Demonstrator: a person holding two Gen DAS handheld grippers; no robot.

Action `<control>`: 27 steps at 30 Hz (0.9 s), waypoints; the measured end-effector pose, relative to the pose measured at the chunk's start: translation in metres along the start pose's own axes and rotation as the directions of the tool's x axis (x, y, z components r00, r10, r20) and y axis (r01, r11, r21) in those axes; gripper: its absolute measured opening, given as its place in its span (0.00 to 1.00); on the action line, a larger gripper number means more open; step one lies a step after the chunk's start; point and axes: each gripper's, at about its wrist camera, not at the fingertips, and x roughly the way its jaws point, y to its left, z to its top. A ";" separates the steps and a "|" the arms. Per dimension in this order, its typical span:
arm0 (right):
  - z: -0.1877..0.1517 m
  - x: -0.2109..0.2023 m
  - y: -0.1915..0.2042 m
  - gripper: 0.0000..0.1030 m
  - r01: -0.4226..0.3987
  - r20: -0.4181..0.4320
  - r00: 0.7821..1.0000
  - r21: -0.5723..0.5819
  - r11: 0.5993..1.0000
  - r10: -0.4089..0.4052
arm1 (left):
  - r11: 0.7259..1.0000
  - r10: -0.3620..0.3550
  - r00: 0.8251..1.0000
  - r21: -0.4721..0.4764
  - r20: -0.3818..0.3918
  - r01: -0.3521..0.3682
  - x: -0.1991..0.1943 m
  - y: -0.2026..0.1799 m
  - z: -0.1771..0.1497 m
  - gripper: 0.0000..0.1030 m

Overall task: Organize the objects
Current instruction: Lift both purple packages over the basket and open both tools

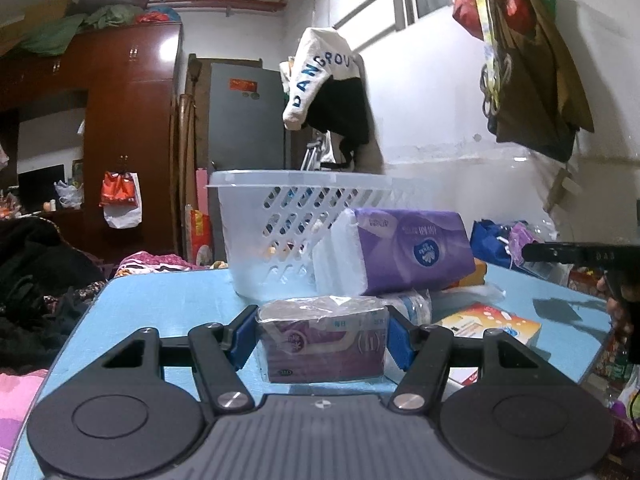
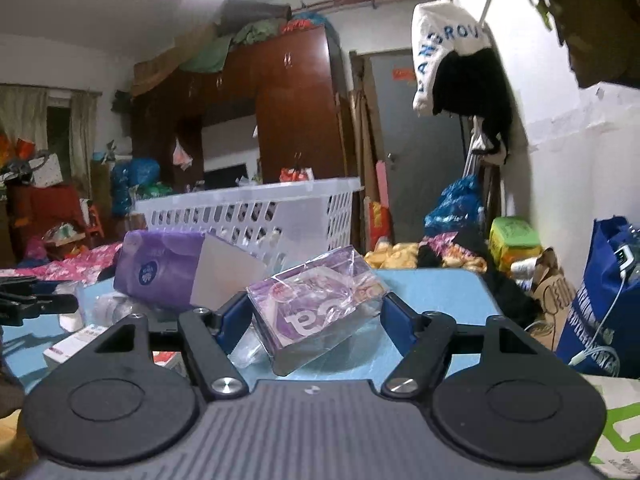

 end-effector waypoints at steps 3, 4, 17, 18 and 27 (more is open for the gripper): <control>0.002 -0.004 -0.001 0.71 -0.002 0.038 0.999 0.018 1.000 0.001 | 1.000 0.010 1.000 -0.012 0.024 -0.009 -0.006 0.002 0.003 0.66; 0.004 -0.004 -0.003 0.71 -0.012 0.040 0.999 0.030 0.999 0.011 | 1.000 0.010 0.999 -0.015 0.032 -0.009 -0.008 0.003 0.004 0.66; 0.074 0.008 0.020 0.71 -0.130 0.055 0.990 -0.010 0.991 0.130 | 0.997 -0.024 0.988 -0.067 0.153 0.035 0.004 -0.007 0.083 0.66; 0.083 0.016 0.026 0.71 -0.125 0.051 0.991 -0.039 0.991 0.127 | 0.996 -0.030 0.988 -0.074 0.151 0.042 0.010 -0.008 0.094 0.66; 0.143 0.128 0.043 0.71 -0.023 -0.078 0.997 -0.128 0.992 0.013 | 0.996 0.077 0.995 -0.047 -0.066 -0.080 0.122 -0.010 0.171 0.66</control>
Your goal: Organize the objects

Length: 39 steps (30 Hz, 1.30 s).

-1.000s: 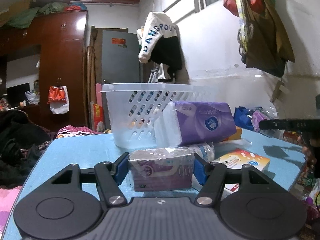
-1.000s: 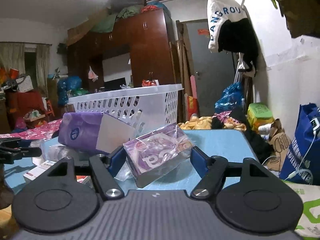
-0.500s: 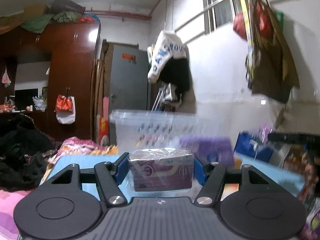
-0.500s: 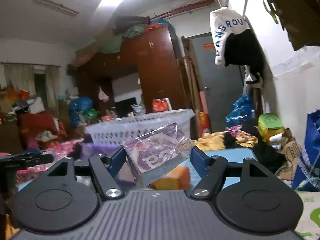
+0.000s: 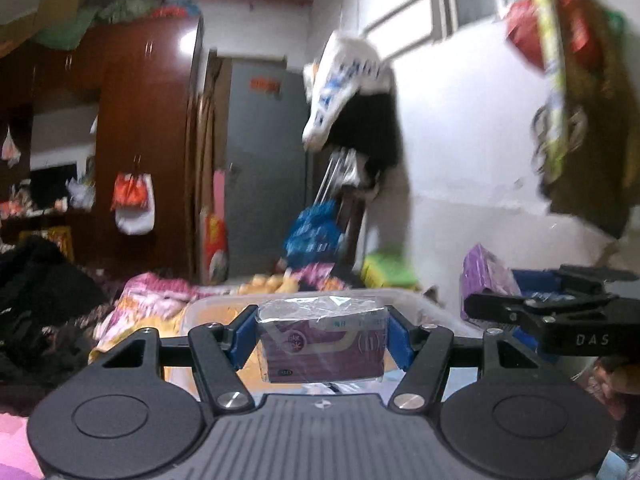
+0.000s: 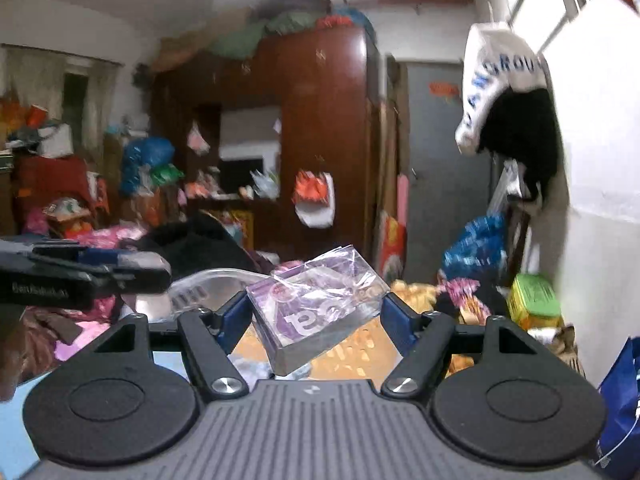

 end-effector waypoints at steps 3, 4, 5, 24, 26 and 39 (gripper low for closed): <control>0.001 0.031 -0.006 0.71 0.026 -0.073 0.997 0.008 1.000 -0.026 | 0.998 0.069 0.996 -0.009 -0.058 -0.070 0.031 0.008 0.008 0.66; -0.002 0.039 -0.008 0.71 0.035 -0.101 0.994 0.013 0.999 -0.033 | 0.996 0.083 0.993 -0.022 -0.080 -0.085 0.038 0.013 0.009 0.66; -0.007 0.042 -0.010 0.71 0.041 -0.120 0.992 0.021 0.999 -0.038 | 0.994 0.096 0.991 -0.040 -0.099 -0.100 0.045 0.019 0.007 0.66; -0.085 -0.062 -0.020 1.00 -0.098 -0.018 0.994 0.187 0.977 0.103 | 0.991 -0.070 0.997 -0.114 0.016 0.071 -0.059 0.037 -0.079 0.97; -0.101 -0.068 -0.022 1.00 -0.105 -0.025 0.993 0.209 0.972 0.113 | 0.988 -0.100 0.995 -0.119 0.005 0.100 -0.072 0.038 -0.102 0.97; -0.127 -0.070 -0.024 1.00 -0.142 -0.018 0.988 0.248 0.958 0.151 | 0.991 -0.126 0.990 -0.052 -0.070 0.122 -0.073 0.021 -0.148 0.96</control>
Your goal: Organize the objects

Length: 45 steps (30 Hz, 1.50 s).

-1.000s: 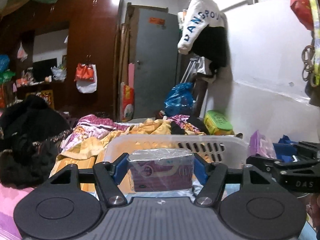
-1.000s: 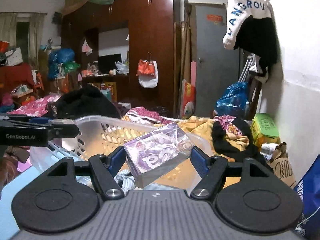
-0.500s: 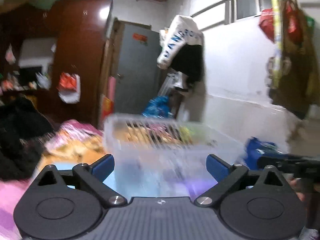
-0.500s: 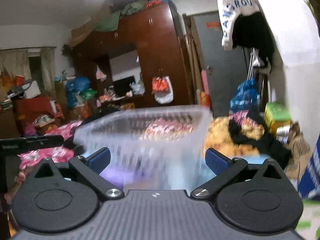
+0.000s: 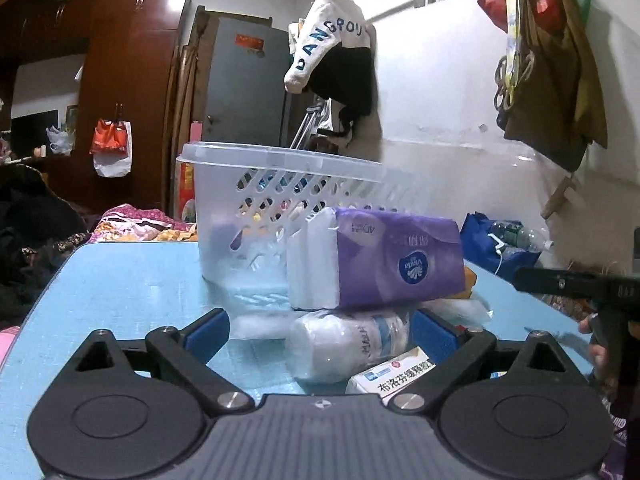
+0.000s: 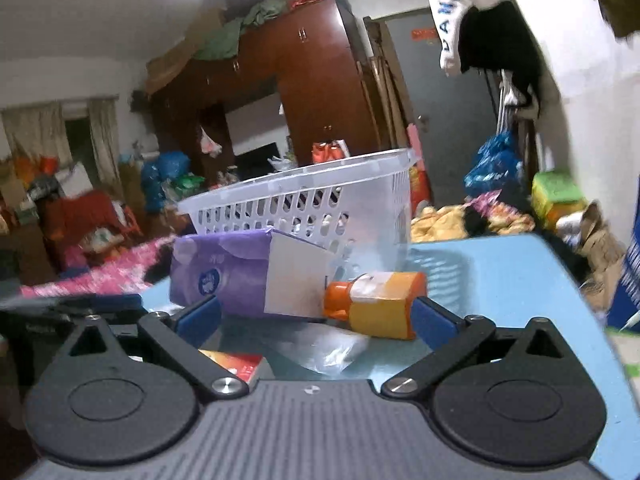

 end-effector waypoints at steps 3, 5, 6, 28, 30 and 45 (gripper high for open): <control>-0.004 0.005 -0.002 1.00 0.029 -0.012 0.999 -0.021 0.999 -0.029 | 1.000 -0.001 1.000 -0.002 0.002 0.001 -0.001 0.001 -0.002 0.96; -0.007 0.007 -0.006 1.00 0.058 -0.030 0.998 0.003 0.998 -0.057 | 1.000 -0.004 1.000 -0.012 -0.001 0.004 -0.002 0.001 -0.003 0.96; -0.006 0.009 -0.010 1.00 0.051 -0.039 0.998 0.031 0.998 -0.050 | 1.000 -0.004 1.000 -0.013 -0.001 0.004 -0.001 0.002 -0.004 0.96; 0.007 0.010 0.004 0.99 -0.026 -0.044 0.999 0.045 0.999 0.028 | 0.999 -0.043 0.999 0.012 -0.003 0.043 0.008 -0.012 0.020 0.95; 0.015 0.019 0.009 0.92 -0.038 -0.061 0.997 0.031 0.999 0.040 | 1.000 -0.020 1.000 0.012 -0.005 0.020 0.014 -0.012 0.029 0.95; 0.013 0.056 0.009 0.62 -0.171 -0.145 0.974 0.031 0.985 0.174 | 0.985 -0.158 0.985 -0.075 -0.073 0.153 0.048 0.003 0.039 0.65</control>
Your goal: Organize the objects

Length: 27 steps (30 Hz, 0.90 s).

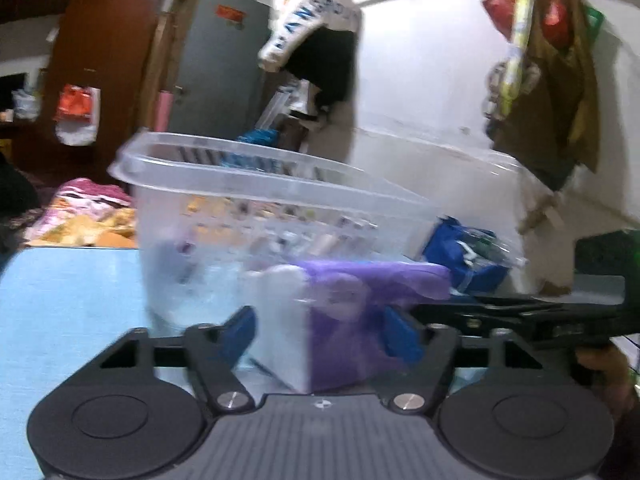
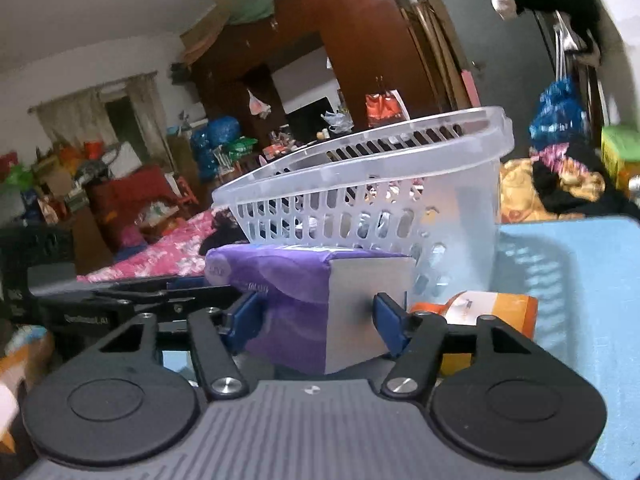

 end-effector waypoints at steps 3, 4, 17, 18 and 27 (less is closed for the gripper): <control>-0.004 -0.004 0.006 0.59 0.023 0.011 1.000 -0.050 0.998 -0.022 | 0.998 0.038 0.999 0.041 0.016 -0.038 -0.002 -0.010 -0.002 0.63; -0.005 -0.006 0.008 0.59 0.029 0.014 0.999 -0.065 0.997 -0.029 | 0.998 0.043 0.999 0.047 0.025 -0.044 -0.003 -0.012 -0.004 0.62; 0.006 -0.047 0.060 0.53 0.085 0.170 0.984 -0.200 0.976 -0.051 | 0.989 0.011 0.975 0.143 0.220 -0.043 -0.060 -0.041 -0.003 0.51; 0.011 -0.053 0.066 0.53 0.090 0.186 0.981 -0.214 0.973 -0.050 | 0.987 0.010 0.972 0.154 0.236 -0.047 -0.065 -0.045 0.002 0.51; 0.075 -0.071 0.091 0.53 0.125 0.278 0.960 -0.296 0.947 -0.040 | 0.967 0.015 0.937 0.232 0.350 -0.103 -0.094 -0.076 0.069 0.51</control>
